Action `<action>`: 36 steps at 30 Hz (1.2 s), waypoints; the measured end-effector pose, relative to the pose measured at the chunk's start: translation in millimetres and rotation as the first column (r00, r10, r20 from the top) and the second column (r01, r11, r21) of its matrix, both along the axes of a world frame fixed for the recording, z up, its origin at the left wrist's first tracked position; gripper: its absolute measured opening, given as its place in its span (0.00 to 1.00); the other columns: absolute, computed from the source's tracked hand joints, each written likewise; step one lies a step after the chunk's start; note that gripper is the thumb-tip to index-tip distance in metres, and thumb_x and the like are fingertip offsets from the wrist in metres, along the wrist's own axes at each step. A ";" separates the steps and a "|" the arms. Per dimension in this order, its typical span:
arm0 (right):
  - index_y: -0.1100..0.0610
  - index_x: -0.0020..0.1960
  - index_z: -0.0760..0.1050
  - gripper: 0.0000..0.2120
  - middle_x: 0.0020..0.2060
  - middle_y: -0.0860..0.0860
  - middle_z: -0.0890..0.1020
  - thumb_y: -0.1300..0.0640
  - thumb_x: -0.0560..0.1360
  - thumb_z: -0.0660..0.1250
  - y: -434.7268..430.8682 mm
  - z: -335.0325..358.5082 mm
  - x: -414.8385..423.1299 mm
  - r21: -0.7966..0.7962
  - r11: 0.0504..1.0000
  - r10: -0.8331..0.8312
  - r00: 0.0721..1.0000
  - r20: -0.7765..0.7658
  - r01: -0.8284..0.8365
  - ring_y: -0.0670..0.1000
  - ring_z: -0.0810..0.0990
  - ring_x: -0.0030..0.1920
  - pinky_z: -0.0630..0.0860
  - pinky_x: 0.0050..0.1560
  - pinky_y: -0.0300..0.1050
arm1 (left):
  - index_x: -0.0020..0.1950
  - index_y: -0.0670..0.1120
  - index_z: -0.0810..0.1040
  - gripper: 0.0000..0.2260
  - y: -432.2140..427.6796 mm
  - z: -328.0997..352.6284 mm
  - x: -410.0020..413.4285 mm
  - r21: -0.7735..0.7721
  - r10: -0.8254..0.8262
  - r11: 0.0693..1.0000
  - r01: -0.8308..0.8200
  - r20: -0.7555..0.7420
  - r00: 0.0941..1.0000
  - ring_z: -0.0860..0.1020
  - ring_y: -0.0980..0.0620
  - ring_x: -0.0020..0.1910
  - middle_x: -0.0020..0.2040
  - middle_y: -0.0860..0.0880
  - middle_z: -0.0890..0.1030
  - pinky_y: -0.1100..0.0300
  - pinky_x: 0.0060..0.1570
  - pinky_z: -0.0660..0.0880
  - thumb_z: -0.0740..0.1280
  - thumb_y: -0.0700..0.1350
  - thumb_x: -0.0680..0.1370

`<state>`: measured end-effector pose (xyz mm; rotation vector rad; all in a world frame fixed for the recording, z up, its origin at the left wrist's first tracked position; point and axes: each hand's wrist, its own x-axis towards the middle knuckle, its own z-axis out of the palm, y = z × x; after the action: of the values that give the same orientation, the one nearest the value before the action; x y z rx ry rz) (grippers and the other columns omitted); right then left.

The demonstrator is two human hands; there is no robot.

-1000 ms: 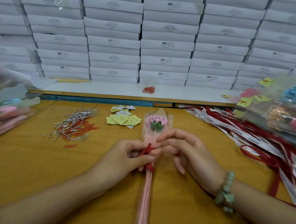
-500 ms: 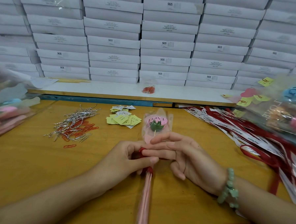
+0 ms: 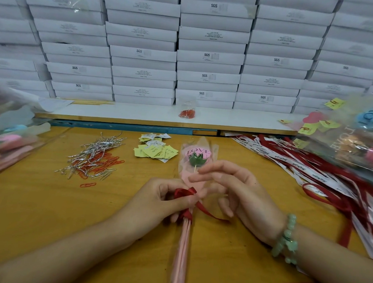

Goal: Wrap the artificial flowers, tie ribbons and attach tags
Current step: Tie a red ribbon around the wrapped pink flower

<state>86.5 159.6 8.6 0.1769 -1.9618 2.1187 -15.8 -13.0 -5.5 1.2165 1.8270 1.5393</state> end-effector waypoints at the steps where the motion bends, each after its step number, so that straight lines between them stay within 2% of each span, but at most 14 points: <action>1: 0.61 0.54 0.77 0.08 0.51 0.57 0.84 0.59 0.78 0.64 0.3 -0.3 -0.1 0.055 0.995 -0.077 0.997 -0.017 0.078 0.48 0.83 0.39 0.67 0.22 0.33 | 0.45 0.45 0.84 0.11 -0.3 1.1 0.7 -0.001 -0.004 1.000 0.004 0.005 1.000 0.71 0.57 0.27 0.39 0.36 0.80 0.68 0.33 0.70 0.71 0.52 0.72; 3: 0.61 0.53 0.78 0.07 0.49 0.54 0.85 0.62 0.77 0.64 0.9 -1.5 -0.7 0.164 0.971 -0.170 0.985 -0.038 0.174 0.45 0.79 0.36 0.68 0.24 0.34 | 0.46 0.47 0.85 0.09 -0.7 2.9 1.9 -0.006 -0.010 1.000 0.010 0.005 1.000 0.72 0.57 0.28 0.40 0.37 0.80 0.67 0.34 0.70 0.70 0.52 0.74; 5: 0.59 0.54 0.80 0.08 0.46 0.52 0.85 0.62 0.76 0.66 -0.4 -3.1 -1.0 0.256 0.951 -0.170 0.985 -0.026 0.171 0.46 0.76 0.34 0.69 0.25 0.35 | 0.47 0.46 0.85 0.09 -1.0 3.2 2.7 -0.002 -0.014 1.000 0.014 0.017 1.000 0.72 0.57 0.29 0.39 0.40 0.81 0.67 0.34 0.70 0.69 0.50 0.75; 7: 0.58 0.53 0.81 0.07 0.36 0.50 0.83 0.61 0.75 0.68 -2.9 -3.8 -0.6 0.312 0.941 -0.141 0.990 0.004 0.133 0.45 0.74 0.31 0.70 0.26 0.35 | 0.46 0.46 0.84 0.08 -1.1 3.2 3.5 0.004 -0.007 1.000 0.006 0.042 0.999 0.72 0.57 0.29 0.36 0.46 0.82 0.66 0.35 0.70 0.68 0.48 0.76; 11: 0.56 0.47 0.80 0.04 0.30 0.42 0.80 0.63 0.75 0.69 -2.9 -3.9 -0.4 0.360 0.929 -0.095 0.995 0.013 0.084 0.39 0.75 0.29 0.69 0.29 0.29 | 0.42 0.46 0.84 0.10 -0.4 4.6 5.3 0.006 -0.002 1.000 0.001 0.048 0.999 0.72 0.56 0.29 0.33 0.48 0.79 0.65 0.36 0.69 0.67 0.50 0.76; 14: 0.56 0.46 0.77 0.02 0.28 0.42 0.78 0.62 0.76 0.69 -2.6 -5.2 -1.0 0.377 0.924 -0.082 0.996 0.038 0.062 0.39 0.72 0.27 0.67 0.28 0.30 | 0.39 0.46 0.84 0.12 -0.1 4.2 5.0 0.033 0.010 0.999 -0.012 0.058 0.998 0.72 0.55 0.30 0.35 0.46 0.78 0.63 0.38 0.69 0.66 0.51 0.76; 17: 0.56 0.45 0.76 0.02 0.30 0.47 0.78 0.60 0.76 0.68 -2.7 -7.0 -1.9 0.408 0.911 -0.092 0.995 0.047 0.065 0.41 0.72 0.29 0.69 0.29 0.35 | 0.39 0.46 0.83 0.10 0.9 1.7 2.8 0.057 0.033 0.998 -0.038 0.086 0.996 0.73 0.56 0.30 0.37 0.45 0.79 0.66 0.38 0.70 0.67 0.51 0.75; 20: 0.57 0.46 0.75 0.02 0.30 0.47 0.76 0.59 0.77 0.67 -2.7 -7.7 -2.0 0.424 0.904 -0.090 0.995 0.050 0.060 0.45 0.70 0.29 0.68 0.29 0.36 | 0.41 0.48 0.82 0.05 2.0 -1.8 -2.3 0.086 0.046 0.994 -0.060 0.159 0.986 0.73 0.57 0.29 0.35 0.50 0.79 0.69 0.34 0.71 0.71 0.48 0.72; 22: 0.57 0.45 0.75 0.03 0.31 0.48 0.75 0.60 0.77 0.67 -3.4 -7.6 -2.5 0.410 0.910 -0.085 0.995 0.043 0.060 0.46 0.70 0.30 0.66 0.30 0.36 | 0.43 0.48 0.81 0.03 2.2 -4.1 -6.6 0.116 0.040 0.991 -0.064 0.200 0.979 0.73 0.56 0.29 0.37 0.51 0.79 0.68 0.34 0.72 0.74 0.45 0.73; 27: 0.57 0.45 0.74 0.04 0.31 0.44 0.76 0.62 0.78 0.65 -3.8 -8.4 -3.1 0.382 0.921 -0.085 0.996 0.014 0.073 0.41 0.71 0.29 0.67 0.30 0.32 | 0.42 0.48 0.83 0.08 1.3 -5.5 -9.7 0.140 0.021 0.988 -0.060 0.265 0.964 0.78 0.54 0.35 0.39 0.48 0.81 0.63 0.39 0.76 0.77 0.49 0.67; 30: 0.56 0.44 0.75 0.04 0.31 0.44 0.75 0.63 0.77 0.67 -4.1 -7.3 -1.7 0.376 0.916 -0.135 0.990 -0.040 0.140 0.42 0.71 0.29 0.68 0.29 0.32 | 0.43 0.46 0.83 0.09 0.9 -6.3 -9.7 0.135 0.030 0.988 -0.071 0.286 0.958 0.82 0.50 0.39 0.39 0.44 0.83 0.60 0.45 0.79 0.79 0.46 0.67; 33: 0.53 0.43 0.78 0.05 0.34 0.43 0.77 0.61 0.75 0.70 -4.4 -5.5 -0.7 0.465 0.846 -0.221 0.965 -0.143 0.263 0.42 0.72 0.31 0.68 0.31 0.34 | 0.43 0.44 0.84 0.10 0.6 -4.8 -8.1 0.148 0.024 0.986 -0.076 0.321 0.947 0.84 0.48 0.41 0.42 0.40 0.85 0.62 0.44 0.79 0.79 0.45 0.66; 36: 0.52 0.42 0.79 0.04 0.34 0.42 0.78 0.60 0.74 0.71 -6.1 -4.3 1.4 0.508 0.808 -0.223 0.953 -0.205 0.298 0.41 0.70 0.30 0.64 0.29 0.31 | 0.44 0.44 0.85 0.11 0.5 -4.3 -7.7 0.148 0.030 0.985 -0.083 0.334 0.942 0.84 0.48 0.42 0.43 0.38 0.85 0.64 0.44 0.79 0.78 0.46 0.65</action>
<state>87.9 153.5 4.3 0.1327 -2.2910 1.3135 -23.5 -12.5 -9.8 0.9077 1.5550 1.8274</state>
